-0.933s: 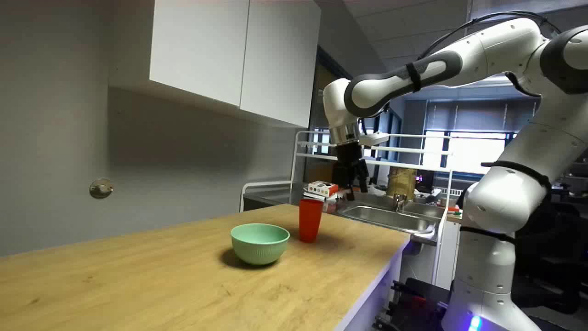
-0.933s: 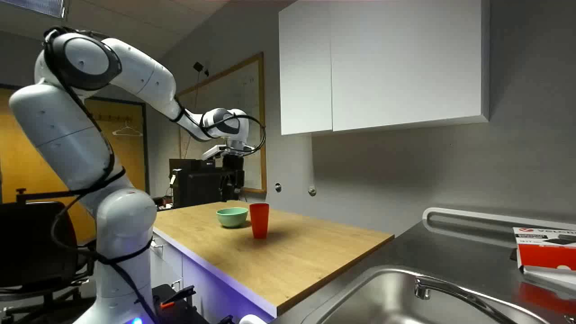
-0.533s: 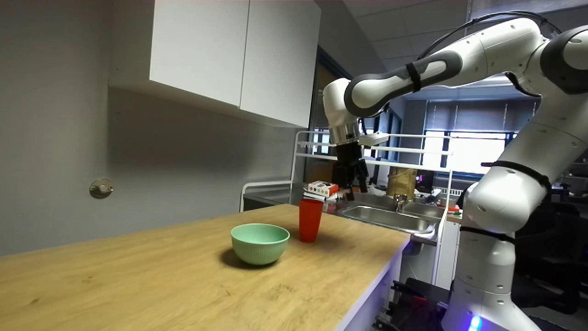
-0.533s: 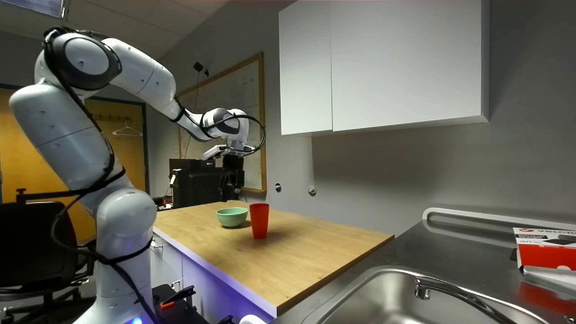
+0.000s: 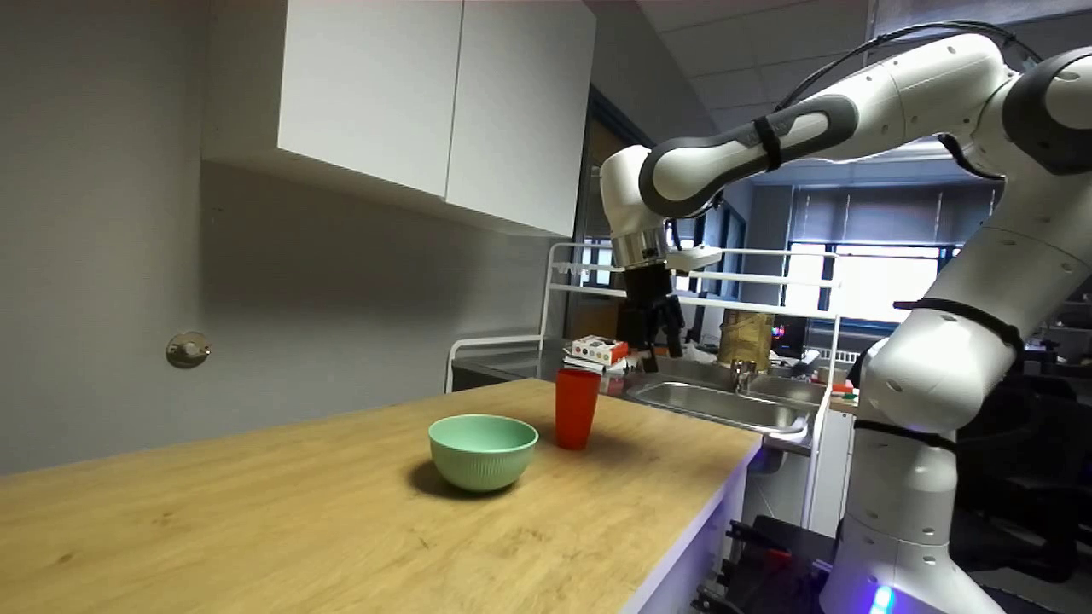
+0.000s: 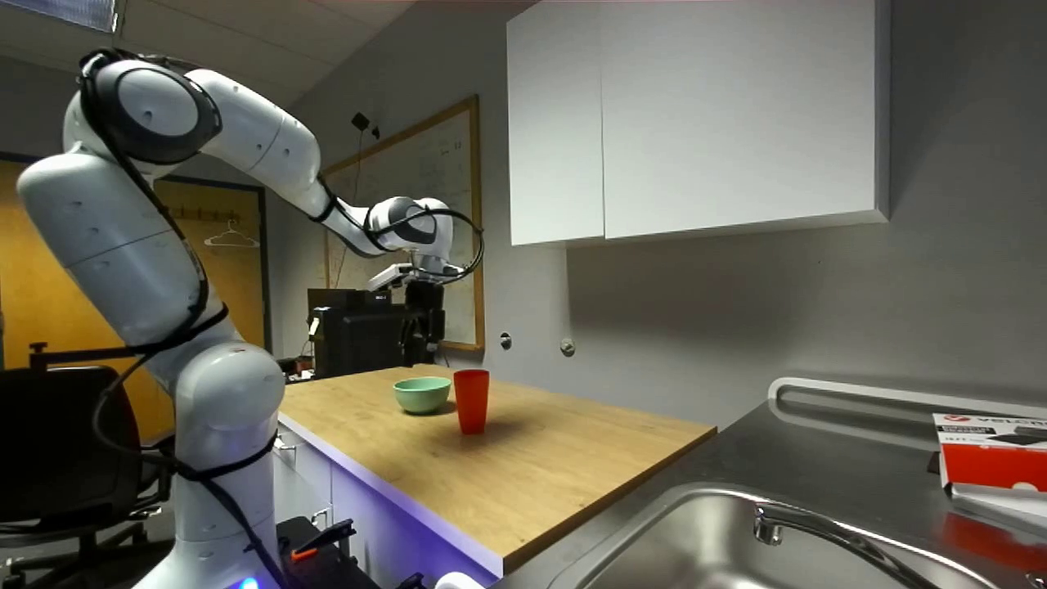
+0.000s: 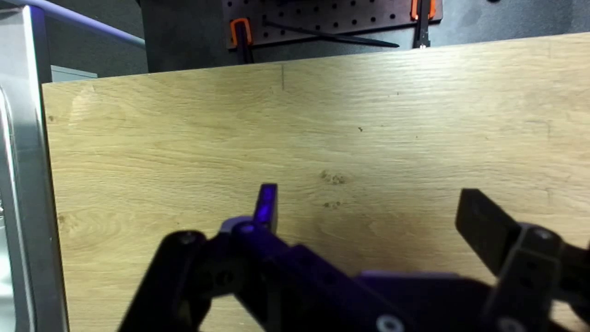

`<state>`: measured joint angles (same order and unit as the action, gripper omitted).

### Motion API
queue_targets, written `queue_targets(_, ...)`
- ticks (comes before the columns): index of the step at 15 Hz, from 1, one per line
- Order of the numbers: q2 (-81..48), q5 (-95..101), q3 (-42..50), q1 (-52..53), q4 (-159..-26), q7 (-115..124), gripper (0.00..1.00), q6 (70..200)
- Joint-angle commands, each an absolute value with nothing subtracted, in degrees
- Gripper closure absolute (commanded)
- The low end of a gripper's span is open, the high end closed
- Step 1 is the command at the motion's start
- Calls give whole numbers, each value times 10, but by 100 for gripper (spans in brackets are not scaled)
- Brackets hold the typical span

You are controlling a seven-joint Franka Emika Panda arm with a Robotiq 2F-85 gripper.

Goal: Pour the contents of the cup into the bowl

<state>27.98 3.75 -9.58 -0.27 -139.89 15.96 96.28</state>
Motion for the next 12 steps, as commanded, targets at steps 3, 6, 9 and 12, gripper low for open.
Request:
queue_targets(3, 263, 44, -71, -6, -1383, 163, 0, 994)
queue_targets(6, 248, 44, -61, -12, -1370, 166, 0, 1017)
queue_targets(9, 228, 44, -52, -17, -1354, 167, 0, 1043)
queue_targets(12, 200, 40, -41, -22, -1338, 161, 0, 1071)
